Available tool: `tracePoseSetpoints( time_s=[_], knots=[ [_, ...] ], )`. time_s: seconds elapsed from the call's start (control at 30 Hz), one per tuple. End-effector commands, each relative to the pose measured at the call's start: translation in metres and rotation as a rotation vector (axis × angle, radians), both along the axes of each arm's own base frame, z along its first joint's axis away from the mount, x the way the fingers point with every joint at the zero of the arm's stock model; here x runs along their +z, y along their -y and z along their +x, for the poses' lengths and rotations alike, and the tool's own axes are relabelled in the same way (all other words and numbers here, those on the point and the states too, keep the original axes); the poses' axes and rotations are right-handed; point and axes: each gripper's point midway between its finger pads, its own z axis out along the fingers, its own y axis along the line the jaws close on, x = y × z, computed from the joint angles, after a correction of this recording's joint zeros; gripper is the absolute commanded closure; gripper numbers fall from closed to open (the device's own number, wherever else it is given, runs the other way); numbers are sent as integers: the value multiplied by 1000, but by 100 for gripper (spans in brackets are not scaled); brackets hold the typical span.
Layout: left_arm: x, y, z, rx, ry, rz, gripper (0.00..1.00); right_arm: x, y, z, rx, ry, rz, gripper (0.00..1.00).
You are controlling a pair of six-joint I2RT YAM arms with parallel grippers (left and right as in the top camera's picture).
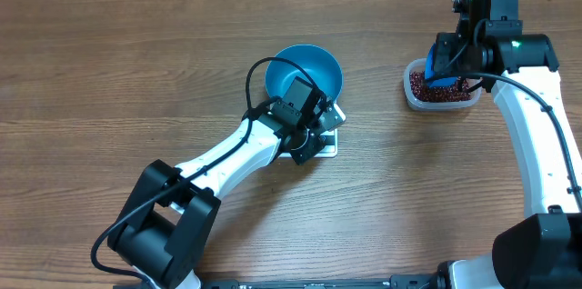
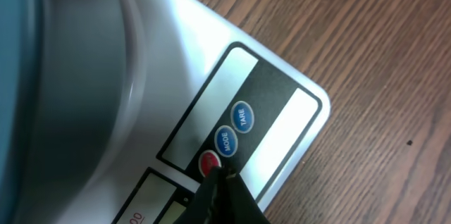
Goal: Scoop item into bowl and weigh 150g on scale
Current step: 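Press the TARE button on the scale with the left gripper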
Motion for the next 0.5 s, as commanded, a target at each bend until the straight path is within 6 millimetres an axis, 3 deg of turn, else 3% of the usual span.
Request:
tracePoseSetpoints(
  time_s=[0.0,0.47],
  knots=[
    [-10,-3,2,26,-6,22,96,18,0,7,-2,51,8,96],
    [-10,-2,4,25,3,15,96,18,0,7,-2,51,8,96]
  ],
)
